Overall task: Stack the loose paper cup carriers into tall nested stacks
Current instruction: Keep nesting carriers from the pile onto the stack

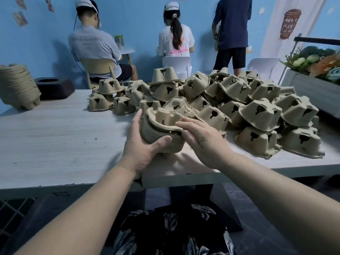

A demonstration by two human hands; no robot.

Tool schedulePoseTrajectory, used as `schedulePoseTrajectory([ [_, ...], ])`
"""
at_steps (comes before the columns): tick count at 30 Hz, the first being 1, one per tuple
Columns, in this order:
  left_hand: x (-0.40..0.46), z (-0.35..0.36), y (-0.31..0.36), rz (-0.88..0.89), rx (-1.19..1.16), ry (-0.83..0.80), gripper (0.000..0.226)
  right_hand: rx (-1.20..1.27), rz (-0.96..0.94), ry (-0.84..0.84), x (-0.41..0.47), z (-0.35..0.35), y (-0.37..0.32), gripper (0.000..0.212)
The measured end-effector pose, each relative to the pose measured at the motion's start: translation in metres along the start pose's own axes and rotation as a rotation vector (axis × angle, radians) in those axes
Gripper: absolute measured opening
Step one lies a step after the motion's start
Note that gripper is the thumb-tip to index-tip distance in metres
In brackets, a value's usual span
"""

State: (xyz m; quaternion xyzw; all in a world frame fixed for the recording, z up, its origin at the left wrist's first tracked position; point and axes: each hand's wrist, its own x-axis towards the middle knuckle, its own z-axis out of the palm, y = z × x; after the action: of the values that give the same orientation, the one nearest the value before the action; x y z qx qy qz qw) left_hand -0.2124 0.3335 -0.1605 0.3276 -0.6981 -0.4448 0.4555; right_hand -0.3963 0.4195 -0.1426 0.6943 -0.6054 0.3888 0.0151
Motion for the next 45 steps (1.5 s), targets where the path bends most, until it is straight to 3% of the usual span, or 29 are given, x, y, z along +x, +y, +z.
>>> schedulePoseTrajectory([
  [11,0.004,-0.012,0.008,-0.056,-0.022,-0.069,0.126,-0.051,-0.004,-0.124,0.009,0.002,-0.010,0.051],
  [16,0.004,-0.029,0.007,-0.065,-0.058,-0.037,0.123,-0.101,-0.030,0.054,0.033,0.001,-0.014,0.039],
  [20,0.009,-0.043,0.006,-0.080,-0.020,-0.024,0.125,-0.055,0.038,0.129,0.071,-0.005,-0.018,0.050],
  [23,0.016,-0.049,0.002,-0.076,0.018,-0.036,0.123,-0.111,0.041,0.186,0.106,-0.004,-0.012,0.031],
  [34,0.027,-0.054,-0.008,-0.101,0.003,-0.064,0.122,-0.477,0.152,0.109,0.169,0.008,0.017,0.026],
  [39,0.029,-0.052,-0.009,-0.096,-0.004,-0.068,0.123,-0.427,0.161,0.135,0.166,0.009,0.029,0.018],
  [45,0.028,-0.050,-0.008,-0.087,-0.005,-0.076,0.127,-0.240,0.154,0.321,0.156,-0.009,0.027,0.010],
])
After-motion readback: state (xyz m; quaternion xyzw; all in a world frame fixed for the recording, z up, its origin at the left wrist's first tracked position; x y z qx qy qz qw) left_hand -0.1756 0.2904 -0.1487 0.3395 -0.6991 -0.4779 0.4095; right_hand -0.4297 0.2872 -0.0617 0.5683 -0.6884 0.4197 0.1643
